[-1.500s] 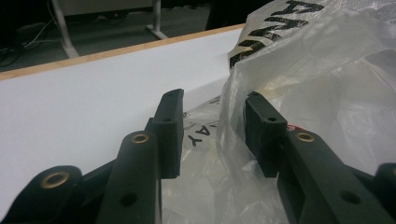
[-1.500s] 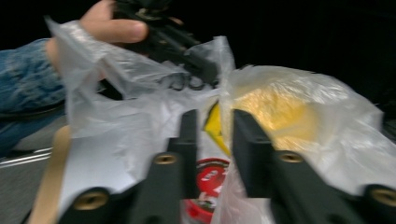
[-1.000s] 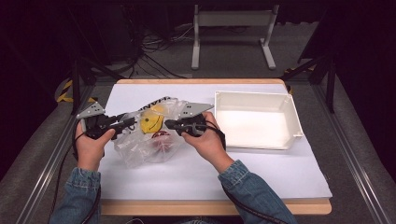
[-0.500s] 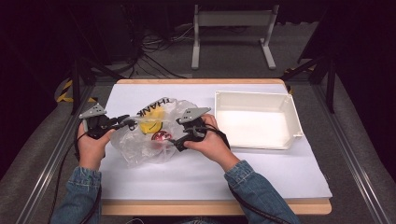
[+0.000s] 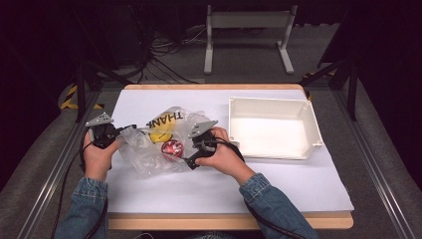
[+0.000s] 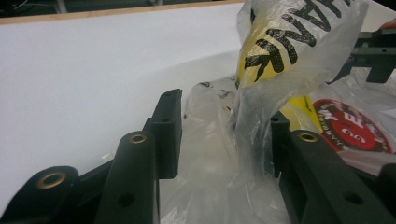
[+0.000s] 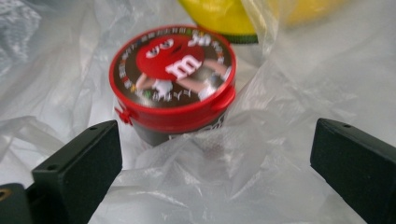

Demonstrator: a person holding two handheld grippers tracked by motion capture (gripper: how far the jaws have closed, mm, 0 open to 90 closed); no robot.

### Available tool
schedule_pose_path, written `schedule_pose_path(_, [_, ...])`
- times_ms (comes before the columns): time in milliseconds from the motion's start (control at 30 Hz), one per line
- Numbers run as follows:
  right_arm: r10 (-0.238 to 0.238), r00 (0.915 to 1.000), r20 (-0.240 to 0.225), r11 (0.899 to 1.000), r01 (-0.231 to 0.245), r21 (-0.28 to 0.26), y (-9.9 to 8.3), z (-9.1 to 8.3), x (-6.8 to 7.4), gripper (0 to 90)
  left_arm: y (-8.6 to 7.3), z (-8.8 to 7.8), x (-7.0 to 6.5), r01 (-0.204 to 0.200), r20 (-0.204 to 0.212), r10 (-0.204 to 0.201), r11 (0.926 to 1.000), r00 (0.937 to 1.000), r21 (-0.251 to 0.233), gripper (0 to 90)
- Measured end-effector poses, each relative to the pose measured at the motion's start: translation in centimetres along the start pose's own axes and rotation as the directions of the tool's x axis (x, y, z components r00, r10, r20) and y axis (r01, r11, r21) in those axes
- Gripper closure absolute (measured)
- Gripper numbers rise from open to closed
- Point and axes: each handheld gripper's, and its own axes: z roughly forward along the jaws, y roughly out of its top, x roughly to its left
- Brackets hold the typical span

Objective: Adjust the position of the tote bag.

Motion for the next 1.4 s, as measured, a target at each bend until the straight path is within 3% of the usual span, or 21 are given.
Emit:
schedule_pose_path(367, [0.011,0.9998,-0.013,0.998,-0.01,0.064,-1.3,0.9,-0.1,4.1,-1.6,0.6,1.9,0.049,-0.033,-0.048,0.9981,0.9983,0.038,60.0])
schedule_pose_path(500, [0.012,0.9999,-0.012,0.996,-0.011,0.083,-1.6,1.0,-0.2,4.0,-2.3,0.6,2.8,0.089,-0.035,-0.087,0.9949,0.9956,0.048,59.1])
schedule_pose_path(667, [0.017,0.9998,-0.01,0.997,-0.016,0.072,-1.6,0.6,-0.2,3.0,-1.9,0.3,2.5,0.068,-0.026,-0.067,0.9971,0.9974,0.034,55.3])
schedule_pose_path(1067, [-0.023,0.9996,-0.015,0.999,0.022,-0.041,0.1,-2.1,0.6,2.6,0.2,-1.2,0.3,0.014,0.022,-0.012,0.9976,0.9997,-0.068,37.6])
schedule_pose_path(1167, [-0.056,0.9981,-0.026,0.997,0.054,-0.057,0.7,-3.0,0.9,2.4,0.5,-1.4,-0.1,-0.004,0.037,0.006,0.9972,0.9993,-0.074,34.9])
schedule_pose_path(1400, [-0.074,0.9945,-0.075,0.989,0.063,-0.132,2.1,-4.0,1.7,3.9,1.2,-1.6,-1.1,-0.029,0.055,0.033,0.9959,0.9979,-0.086,31.6])
